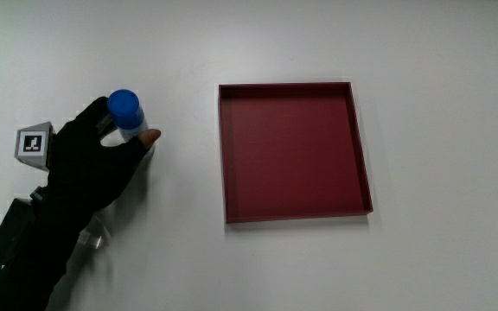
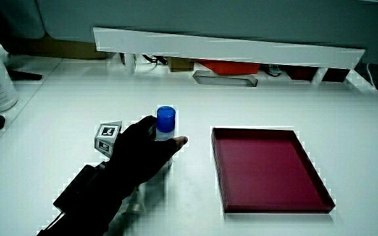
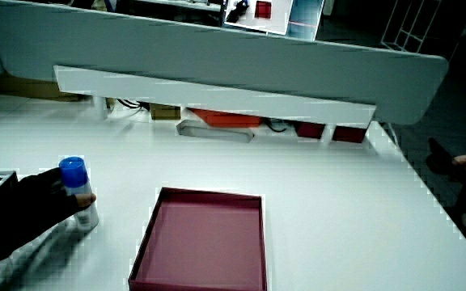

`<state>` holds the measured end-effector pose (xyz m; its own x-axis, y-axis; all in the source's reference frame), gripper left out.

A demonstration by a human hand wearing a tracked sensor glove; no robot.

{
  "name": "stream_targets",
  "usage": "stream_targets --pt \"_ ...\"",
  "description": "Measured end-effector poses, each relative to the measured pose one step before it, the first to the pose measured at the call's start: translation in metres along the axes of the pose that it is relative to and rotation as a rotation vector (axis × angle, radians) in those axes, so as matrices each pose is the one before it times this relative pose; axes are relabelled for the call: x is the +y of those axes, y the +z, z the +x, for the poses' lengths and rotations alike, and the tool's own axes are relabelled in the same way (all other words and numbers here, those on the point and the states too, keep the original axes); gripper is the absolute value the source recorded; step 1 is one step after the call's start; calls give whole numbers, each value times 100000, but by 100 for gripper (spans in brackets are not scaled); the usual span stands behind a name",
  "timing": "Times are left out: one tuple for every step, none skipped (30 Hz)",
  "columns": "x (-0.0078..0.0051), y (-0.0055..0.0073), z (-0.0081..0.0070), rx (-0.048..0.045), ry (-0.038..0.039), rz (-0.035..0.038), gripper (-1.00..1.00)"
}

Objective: Pick glue from desk

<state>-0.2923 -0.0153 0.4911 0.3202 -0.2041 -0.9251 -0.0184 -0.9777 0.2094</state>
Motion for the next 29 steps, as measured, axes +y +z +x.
stream_targets --pt "-56 1 25 -34 -159 554 100" --pt "-54 7 -32 -426 -43 371 100" --pt "-9 59 -150 1320 -1126 534 100" --pt "-112 -61 224 -733 80 523 100" --pt "-56 -25 208 -27 101 -412 100" --pt "49 67 -165 -808 -1355 -137 100" --pt "7 79 73 1687 758 12 100" --pt "49 43 164 1468 -1497 560 100" --pt "23 -26 310 -670 -769 -170 100" --pt "87 31 184 1352 -1132 263 100" --pt "85 -149 596 -2279 -1508 -656 100" --pt "143 9 189 2186 -645 -451 100" --pt "48 -167 724 -2270 -1741 -323 100" --pt "200 -92 208 713 -549 -157 100" --pt "202 -91 208 713 -549 -157 100" --pt "180 -239 526 -915 822 -1156 100" --pt "197 -268 617 -477 -1423 140 100" --pt "219 -163 241 2526 1329 -347 100" --pt "245 -390 620 -4016 -3310 -1557 100" --pt "220 -305 364 -246 -370 -486 100" --pt "215 -361 409 -566 -231 -585 100" --pt "217 -450 539 -1307 188 -1159 100" --pt "257 -432 402 -229 -960 -546 100" --pt "273 -376 202 763 -539 -691 100" --pt "228 -528 485 -3352 -3570 -1055 100" --pt "197 -466 309 377 -904 -1174 100" --pt "181 -439 168 982 954 -685 100" --pt "250 -631 482 -3863 -3668 -1048 100" --pt "178 -536 267 -366 -699 -573 100"
